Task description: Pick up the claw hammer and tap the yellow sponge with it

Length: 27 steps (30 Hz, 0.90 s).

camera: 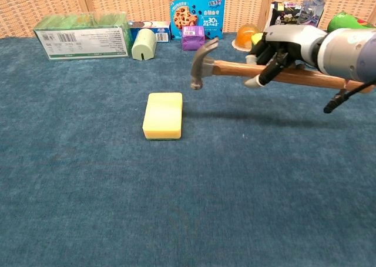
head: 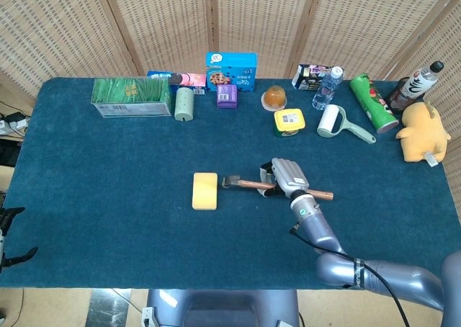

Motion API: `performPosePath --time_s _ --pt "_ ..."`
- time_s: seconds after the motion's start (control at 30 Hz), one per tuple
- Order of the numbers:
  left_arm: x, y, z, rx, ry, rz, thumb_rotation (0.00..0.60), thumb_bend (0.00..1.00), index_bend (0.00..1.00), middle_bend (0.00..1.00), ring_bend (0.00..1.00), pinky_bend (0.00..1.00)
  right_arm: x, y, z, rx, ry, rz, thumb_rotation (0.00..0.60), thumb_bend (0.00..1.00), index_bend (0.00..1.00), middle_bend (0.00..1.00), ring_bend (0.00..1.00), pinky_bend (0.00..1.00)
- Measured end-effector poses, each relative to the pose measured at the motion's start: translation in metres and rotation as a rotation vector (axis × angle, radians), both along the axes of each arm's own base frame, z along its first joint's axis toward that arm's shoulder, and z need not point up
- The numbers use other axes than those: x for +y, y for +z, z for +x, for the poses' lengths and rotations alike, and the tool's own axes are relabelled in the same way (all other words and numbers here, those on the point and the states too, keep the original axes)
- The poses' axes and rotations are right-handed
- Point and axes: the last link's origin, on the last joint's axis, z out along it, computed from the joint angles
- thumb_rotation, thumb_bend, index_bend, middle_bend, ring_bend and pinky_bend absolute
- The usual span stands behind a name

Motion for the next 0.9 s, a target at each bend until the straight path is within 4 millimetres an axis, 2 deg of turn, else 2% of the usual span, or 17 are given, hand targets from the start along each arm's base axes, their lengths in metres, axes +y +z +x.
performPosePath --time_s 0.4,0.57,0.73,0.8,0.9 --pt "-0.001 -0.002 0.007 0.012 -0.001 -0.012 0.6 0.2 0.15 0.16 0.08 0.09 -0.009 -0.007 -0.054 0.104 -0.01 -0.035 0.6 0.4 0.88 1.0 1.0 0.97" --pt "-0.003 0.0 0.009 0.02 0.004 -0.012 0.6 0.2 0.15 0.16 0.08 0.09 -0.013 -0.012 -0.074 0.138 -0.02 -0.047 0.6 0.4 0.85 1.0 1.0 0.85" --pt "-0.004 -0.001 0.01 0.023 0.004 -0.018 0.6 0.2 0.15 0.16 0.08 0.09 -0.01 -0.017 -0.089 0.163 -0.019 -0.036 0.6 0.4 0.83 0.98 1.0 0.77" --pt "-0.004 -0.002 0.01 0.022 0.005 -0.02 0.6 0.2 0.15 0.16 0.08 0.09 -0.009 -0.018 -0.093 0.169 -0.017 -0.031 0.6 0.4 0.81 0.95 0.97 0.73" --pt "-0.004 -0.002 0.011 0.024 0.003 -0.021 0.6 0.2 0.15 0.16 0.08 0.09 -0.008 -0.018 -0.095 0.172 -0.01 -0.02 0.6 0.4 0.71 0.84 0.86 0.65"
